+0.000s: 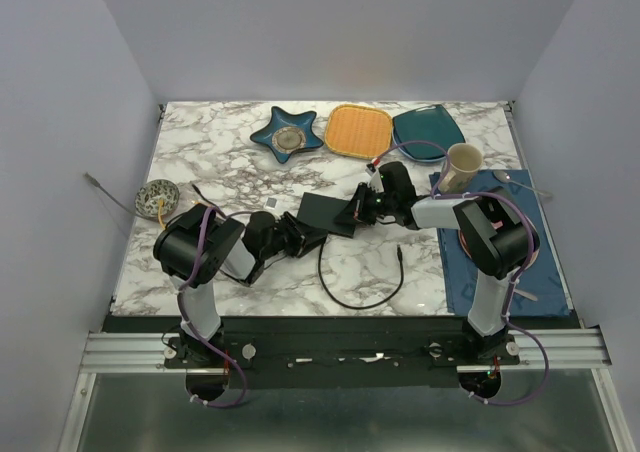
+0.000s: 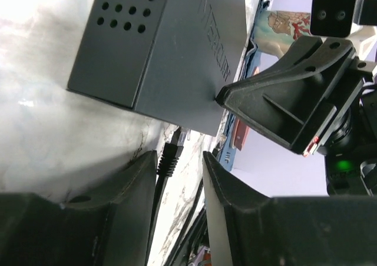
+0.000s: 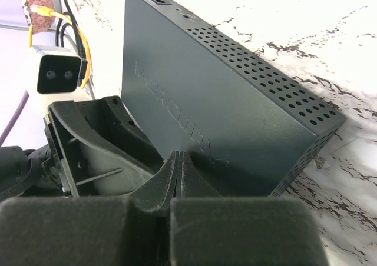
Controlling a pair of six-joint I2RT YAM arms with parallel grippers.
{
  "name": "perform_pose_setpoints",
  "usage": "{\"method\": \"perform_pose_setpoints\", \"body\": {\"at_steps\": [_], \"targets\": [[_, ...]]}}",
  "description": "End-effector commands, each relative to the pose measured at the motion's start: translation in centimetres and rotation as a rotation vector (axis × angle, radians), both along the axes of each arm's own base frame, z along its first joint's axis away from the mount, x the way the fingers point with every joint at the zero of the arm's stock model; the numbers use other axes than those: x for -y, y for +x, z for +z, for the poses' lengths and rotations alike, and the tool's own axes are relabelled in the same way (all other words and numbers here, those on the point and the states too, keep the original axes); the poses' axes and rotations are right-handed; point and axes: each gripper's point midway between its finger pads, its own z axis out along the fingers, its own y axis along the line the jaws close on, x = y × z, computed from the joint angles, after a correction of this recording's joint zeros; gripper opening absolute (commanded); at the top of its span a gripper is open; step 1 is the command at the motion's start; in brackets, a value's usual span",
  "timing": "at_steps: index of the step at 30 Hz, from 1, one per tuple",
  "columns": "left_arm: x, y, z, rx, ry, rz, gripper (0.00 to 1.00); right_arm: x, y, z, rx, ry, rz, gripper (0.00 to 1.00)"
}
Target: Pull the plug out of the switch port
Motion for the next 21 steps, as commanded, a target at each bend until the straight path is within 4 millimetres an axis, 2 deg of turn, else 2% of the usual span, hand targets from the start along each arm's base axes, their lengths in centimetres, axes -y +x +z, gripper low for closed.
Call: {"method": "perform_pose_setpoints", "body": {"at_steps": [1, 8, 15, 21], "targets": [[-0.2, 0.3, -1.0, -0.030, 0.035, 0.011, 0.42, 1.3, -1.4, -3.6, -0.074, -0.089, -0.015, 0.01], [-1.7, 0.5, -2.8, -0.103, 0.168, 0.063, 0.39, 1.5, -1.4, -3.6, -0.059, -0.102, -0.020, 0.01], [-1.5, 1.3, -2.1, -0.087, 0.185, 0.067, 0.43, 1.6, -1.3, -3.5, -0.053, -0.103, -0.020, 0.01], [-0.6, 1.5, -1.9, -0.071, 0.142, 0.039, 0.43, 1.6, -1.4, -3.6, -0.054, -0.105, -0.019, 0.01]]}}
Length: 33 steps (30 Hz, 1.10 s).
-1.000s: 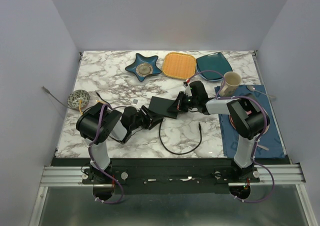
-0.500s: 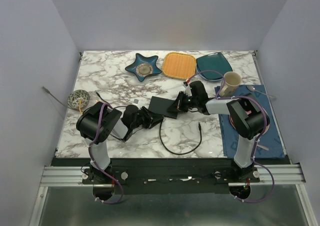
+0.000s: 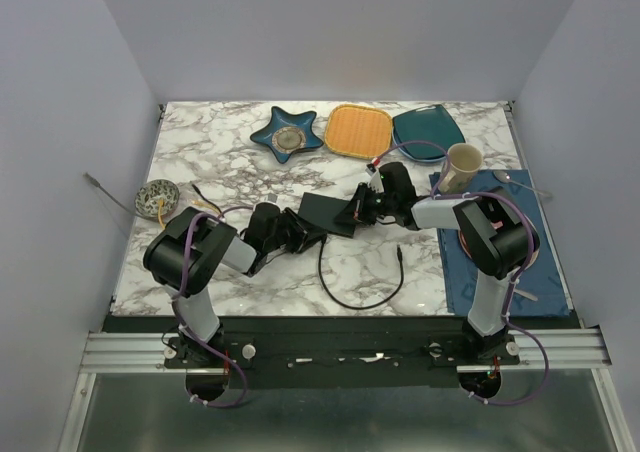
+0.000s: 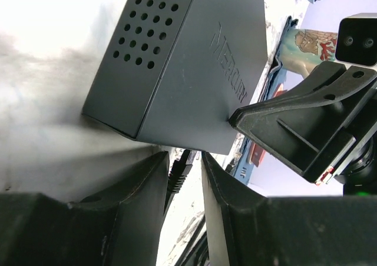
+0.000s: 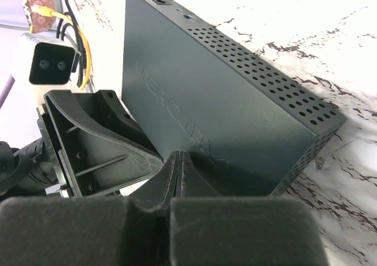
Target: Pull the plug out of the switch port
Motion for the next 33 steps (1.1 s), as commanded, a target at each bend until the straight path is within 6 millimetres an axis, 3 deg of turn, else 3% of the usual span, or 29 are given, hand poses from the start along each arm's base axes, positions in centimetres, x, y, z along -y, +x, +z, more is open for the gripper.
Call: {"method": "perform_pose_setpoints", "body": {"at_steps": [1, 12, 20, 33], "targets": [[0.0, 0.4, -1.1, -0.008, 0.019, 0.001, 0.43, 1.6, -1.4, -3.6, -0.058, -0.109, -0.019, 0.01], [1.0, 0.2, -1.1, 0.005, -0.040, -0.037, 0.45, 1.6, -1.4, -3.8, -0.065, -0.110, -0.017, 0.01], [1.4, 0.0, -1.4, -0.001, -0.043, -0.062, 0.39, 1.5, -1.3, -3.8, -0.066, -0.111, -0.017, 0.01], [0.9, -1.9, -2.9, -0.067, -0.026, -0.082, 0.47, 1.6, -1.3, -4.0, -0.067, -0.116, -0.019, 0.01]]}}
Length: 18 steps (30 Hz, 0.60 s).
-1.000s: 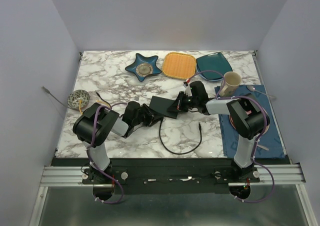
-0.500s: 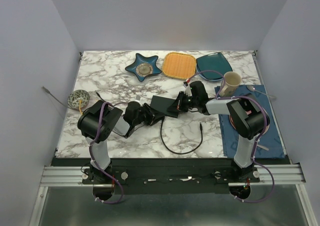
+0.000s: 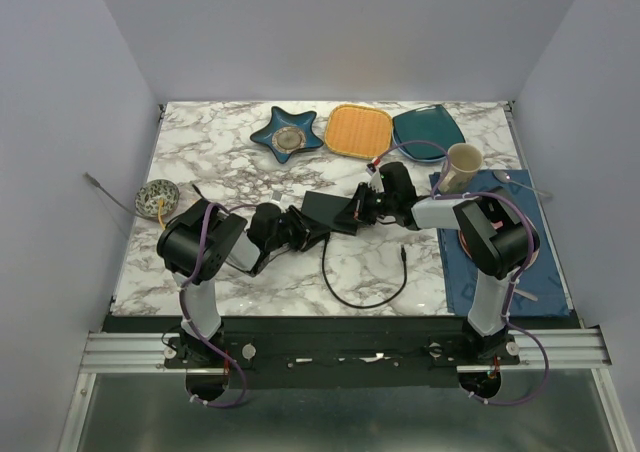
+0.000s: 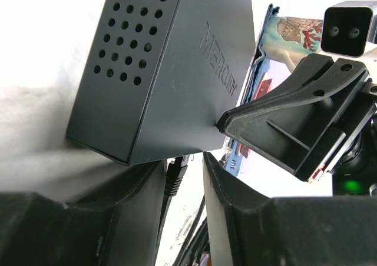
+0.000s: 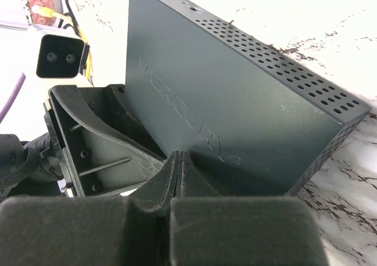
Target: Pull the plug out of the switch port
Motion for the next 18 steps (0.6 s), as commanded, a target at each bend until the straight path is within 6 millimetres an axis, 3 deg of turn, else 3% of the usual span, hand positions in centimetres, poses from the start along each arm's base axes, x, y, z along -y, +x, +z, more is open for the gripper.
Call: {"method": "perform_pose_setpoints", "body": {"at_steps": [1, 12, 18], "targets": [[-0.7, -2.6, -3.2, -0.109, 0.061, -0.030, 0.48, 1.6, -1.3, -4.0, -0.070, -0.116, -0.020, 0.01], [-2.4, -3.7, -4.6, -0.167, 0.164, -0.002, 0.56, 1.8, -1.4, -3.9, -0.067, -0.120, -0.023, 0.01], [-2.5, -3.4, -4.1, -0.143, 0.200, -0.015, 0.54, 1.6, -1.3, -4.0, -0.069, -0.114, -0.020, 0.01]]}}
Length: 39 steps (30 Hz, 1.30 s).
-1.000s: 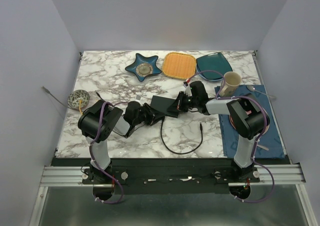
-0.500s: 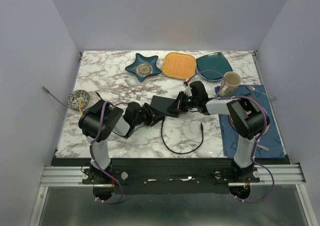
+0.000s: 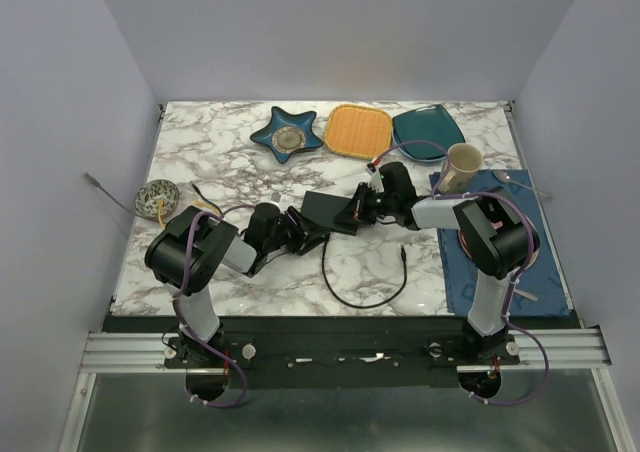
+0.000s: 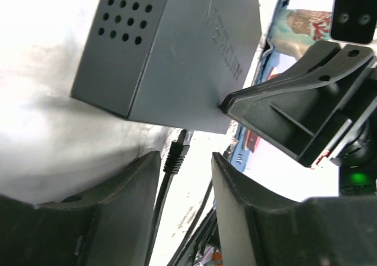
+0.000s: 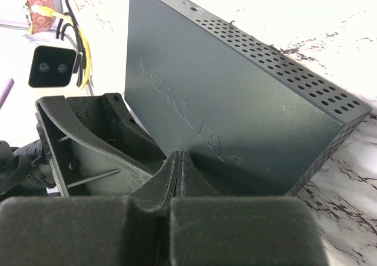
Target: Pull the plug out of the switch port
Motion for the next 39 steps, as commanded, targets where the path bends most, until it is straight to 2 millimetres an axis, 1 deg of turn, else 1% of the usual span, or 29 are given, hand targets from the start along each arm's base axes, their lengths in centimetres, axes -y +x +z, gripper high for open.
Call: {"method": "perform_pose_setpoints", "body": {"at_steps": [1, 7, 9, 10, 12, 16, 20, 22, 24, 25, 26, 27, 29, 31, 33, 34, 36, 38, 39], "targets": [[-1.7, -2.3, -4.5, -0.125, 0.159, -0.009, 0.53, 1.6, -1.3, -4.0, -0.071, -0.113, -0.023, 0.01], [-0.6, -2.1, -4.8, -0.125, 0.136, -0.036, 0.50, 1.6, -1.4, -4.0, -0.072, -0.111, -0.023, 0.01], [0.2, -1.8, -4.3, -0.108, 0.115, -0.051, 0.50, 1.6, -1.4, -4.1, -0.075, -0.112, -0.023, 0.01], [0.4, -1.8, -4.4, -0.111, 0.111, -0.056, 0.50, 1.5, -1.4, -4.0, -0.072, -0.111, -0.022, 0.01], [0.8, -1.5, -4.0, -0.097, 0.096, -0.060, 0.50, 1.6, -1.4, -4.1, -0.075, -0.112, -0.023, 0.01], [1.0, -1.3, -4.1, -0.096, 0.086, -0.054, 0.49, 1.7, -1.5, -4.2, -0.076, -0.115, -0.023, 0.01], [1.0, -1.5, -4.3, -0.104, 0.074, -0.054, 0.45, 1.7, -1.4, -4.2, -0.079, -0.112, -0.022, 0.01], [1.0, -1.5, -4.5, -0.108, 0.064, -0.050, 0.44, 1.5, -1.6, -4.3, -0.080, -0.110, -0.019, 0.01], [1.2, -1.3, -4.1, -0.107, 0.033, -0.043, 0.43, 1.6, -1.6, -4.3, -0.080, -0.110, -0.019, 0.01], [1.1, -1.3, -4.3, -0.111, 0.025, -0.038, 0.43, 1.6, -1.6, -4.3, -0.080, -0.111, -0.020, 0.01], [0.9, -1.6, -4.4, -0.116, 0.015, -0.034, 0.44, 1.6, -1.7, -4.3, -0.081, -0.112, -0.020, 0.01], [1.1, -1.2, -3.7, -0.097, -0.020, -0.023, 0.45, 1.6, -1.6, -4.3, -0.078, -0.114, -0.022, 0.01], [0.9, -1.6, -3.7, -0.096, -0.038, -0.017, 0.48, 1.7, -1.6, -4.2, -0.076, -0.115, -0.022, 0.01], [0.9, -1.5, -3.1, -0.073, -0.058, -0.018, 0.50, 1.6, -1.6, -4.1, -0.075, -0.114, -0.022, 0.01], [0.7, -1.8, -3.3, -0.080, -0.048, -0.021, 0.52, 1.6, -1.6, -4.2, -0.076, -0.114, -0.021, 0.01], [0.7, -1.7, -3.0, -0.064, -0.042, -0.020, 0.52, 1.6, -1.5, -4.2, -0.076, -0.115, -0.022, 0.01], [0.4, -1.8, -3.3, -0.071, -0.021, -0.015, 0.52, 1.6, -1.4, -4.2, -0.071, -0.117, -0.024, 0.01], [0.3, -1.6, -2.9, -0.053, -0.009, -0.008, 0.52, 1.8, -1.5, -4.2, -0.071, -0.122, -0.031, 0.01], [0.2, -1.6, -3.1, -0.062, 0.002, -0.005, 0.52, 2.0, -1.1, -3.8, -0.050, -0.130, -0.048, 0.01]]}}
